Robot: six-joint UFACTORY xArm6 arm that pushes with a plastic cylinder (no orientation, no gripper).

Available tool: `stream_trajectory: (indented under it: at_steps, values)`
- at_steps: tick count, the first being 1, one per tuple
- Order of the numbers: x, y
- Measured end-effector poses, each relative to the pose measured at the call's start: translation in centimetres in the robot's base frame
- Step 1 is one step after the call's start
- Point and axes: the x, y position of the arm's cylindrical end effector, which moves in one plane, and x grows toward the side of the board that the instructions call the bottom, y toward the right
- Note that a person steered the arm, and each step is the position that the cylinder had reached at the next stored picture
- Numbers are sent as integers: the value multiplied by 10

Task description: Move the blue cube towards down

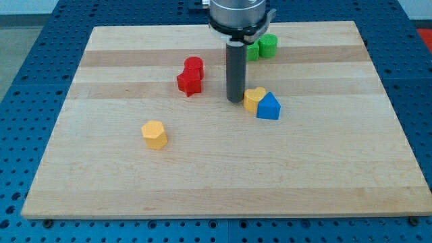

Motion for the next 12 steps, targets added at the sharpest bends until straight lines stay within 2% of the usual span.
stream_trajectory:
  at_steps: [2, 3, 6, 8, 9, 11, 12]
  values:
    - [-17, 63]
    - [-42, 66]
    - [-69, 28]
    - [-73, 5]
    - [-60, 4]
    - [3, 4]
    - [15, 4]
